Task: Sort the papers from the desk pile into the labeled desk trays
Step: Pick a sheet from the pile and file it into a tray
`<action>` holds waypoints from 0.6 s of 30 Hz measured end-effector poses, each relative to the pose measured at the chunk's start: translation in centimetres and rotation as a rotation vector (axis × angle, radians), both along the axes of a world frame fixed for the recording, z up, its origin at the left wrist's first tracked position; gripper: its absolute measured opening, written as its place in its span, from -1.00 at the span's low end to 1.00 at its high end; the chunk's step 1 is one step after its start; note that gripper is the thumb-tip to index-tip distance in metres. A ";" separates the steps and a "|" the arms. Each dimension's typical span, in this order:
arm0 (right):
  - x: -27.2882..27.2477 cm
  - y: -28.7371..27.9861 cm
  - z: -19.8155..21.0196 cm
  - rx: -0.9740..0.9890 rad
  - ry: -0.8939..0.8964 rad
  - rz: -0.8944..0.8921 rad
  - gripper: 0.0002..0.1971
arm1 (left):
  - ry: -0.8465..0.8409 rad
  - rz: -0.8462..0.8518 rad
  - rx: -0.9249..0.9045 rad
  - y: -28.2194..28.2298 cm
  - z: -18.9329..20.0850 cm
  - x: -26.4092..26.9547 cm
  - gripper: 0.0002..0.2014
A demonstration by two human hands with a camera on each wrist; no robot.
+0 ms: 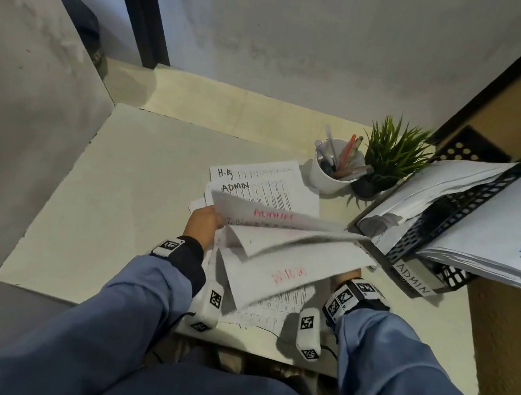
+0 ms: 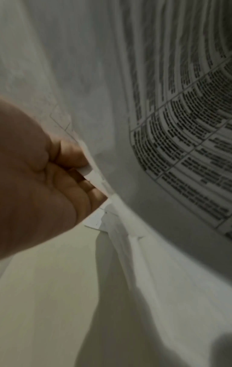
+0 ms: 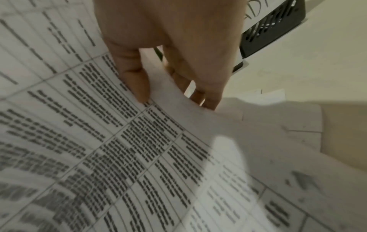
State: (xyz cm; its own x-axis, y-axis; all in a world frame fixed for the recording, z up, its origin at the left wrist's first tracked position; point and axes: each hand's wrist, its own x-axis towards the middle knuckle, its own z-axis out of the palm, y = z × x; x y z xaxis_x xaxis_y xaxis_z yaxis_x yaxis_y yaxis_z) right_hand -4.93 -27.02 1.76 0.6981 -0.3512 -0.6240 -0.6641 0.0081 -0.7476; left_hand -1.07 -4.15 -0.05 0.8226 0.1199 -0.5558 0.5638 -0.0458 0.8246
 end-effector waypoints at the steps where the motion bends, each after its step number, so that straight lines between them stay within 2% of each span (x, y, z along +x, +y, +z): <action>1: 0.2 -0.2 -0.4 0.044 -0.023 -0.126 -0.70 | 0.047 0.022 -0.060 0.1 -0.2 0.0 -0.81; 3: 0.3 -0.3 -1.0 -0.001 -0.037 -0.173 -0.74 | 0.124 0.071 -0.210 0.3 -0.5 -0.3 -0.92; 4: 0.4 -0.2 -0.8 -0.028 0.018 -0.177 -0.74 | 0.153 0.081 -0.243 0.4 -1.0 -0.5 -0.81; 6: 0.2 -0.1 -0.9 -0.118 0.103 -0.032 -0.71 | 0.178 0.152 -0.240 0.5 -1.9 -0.5 -0.52; 7: 0.1 -0.4 -1.1 -0.139 0.110 0.018 -0.70 | 0.164 0.189 -0.172 0.6 -2.1 -0.5 -0.45; 8: -0.3 -0.1 -0.8 -0.171 0.178 0.018 -0.70 | 0.146 0.187 -0.041 0.8 -2.5 -0.3 -0.45; 10: -0.1 -0.4 -1.9 -0.120 0.170 -0.054 -0.70 | 0.149 0.101 0.255 1.1 -2.7 -0.3 -0.62; 11: -0.1 -0.6 -2.0 -0.169 0.176 -0.034 -0.69 | 0.154 0.072 0.328 1.3 -3.1 -0.3 -0.69; 13: -0.2 -0.5 -1.9 -0.253 0.184 0.052 -0.68 | 0.157 0.014 0.345 1.5 -3.3 -0.2 -0.74; 15: -0.5 -0.6 -1.9 -0.258 0.159 0.130 -0.71 | 0.151 0.010 0.358 1.3 -2.8 -0.2 -0.87; 17: -0.5 -0.9 -2.1 -0.229 0.158 0.119 -0.73 | 0.125 0.039 0.395 1.0 -2.8 -0.3 -0.64; 18: -0.5 -1.0 -2.3 -0.292 0.169 0.162 -0.73 | 0.109 0.069 0.397 0.9 -2.6 -0.3 -0.59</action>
